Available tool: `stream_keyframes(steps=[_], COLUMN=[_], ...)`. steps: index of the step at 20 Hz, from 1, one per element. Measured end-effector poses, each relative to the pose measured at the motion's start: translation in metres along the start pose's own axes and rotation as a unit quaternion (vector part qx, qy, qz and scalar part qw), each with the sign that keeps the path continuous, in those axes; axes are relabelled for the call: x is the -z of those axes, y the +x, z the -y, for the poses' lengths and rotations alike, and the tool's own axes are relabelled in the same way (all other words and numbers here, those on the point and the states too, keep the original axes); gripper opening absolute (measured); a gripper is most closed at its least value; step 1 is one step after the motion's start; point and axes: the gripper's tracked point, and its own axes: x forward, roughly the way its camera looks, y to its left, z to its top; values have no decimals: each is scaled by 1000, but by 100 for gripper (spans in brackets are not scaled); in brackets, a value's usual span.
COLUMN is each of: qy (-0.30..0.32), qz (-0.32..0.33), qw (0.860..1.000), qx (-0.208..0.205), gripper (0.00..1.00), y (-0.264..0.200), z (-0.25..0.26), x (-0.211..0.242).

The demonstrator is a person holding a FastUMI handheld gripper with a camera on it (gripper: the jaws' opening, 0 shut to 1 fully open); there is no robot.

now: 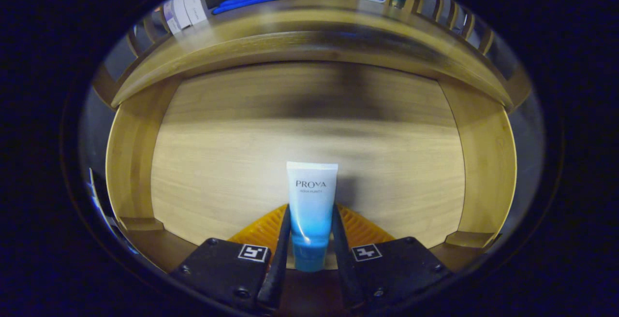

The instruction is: Pull open the drawer, take out the items inside it, and place them on the countertop above the cabinet.

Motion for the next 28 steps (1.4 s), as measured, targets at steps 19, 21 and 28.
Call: stream_keyframes(steps=[19, 21, 28], qy=[6, 19, 47], qz=[125, 120, 135], qw=[991, 992, 989], qx=[-37, -33, -30], gripper=[47, 47, 47], y=[-137, -137, -120], z=[-2, 0, 7], x=[-92, -108, -173])
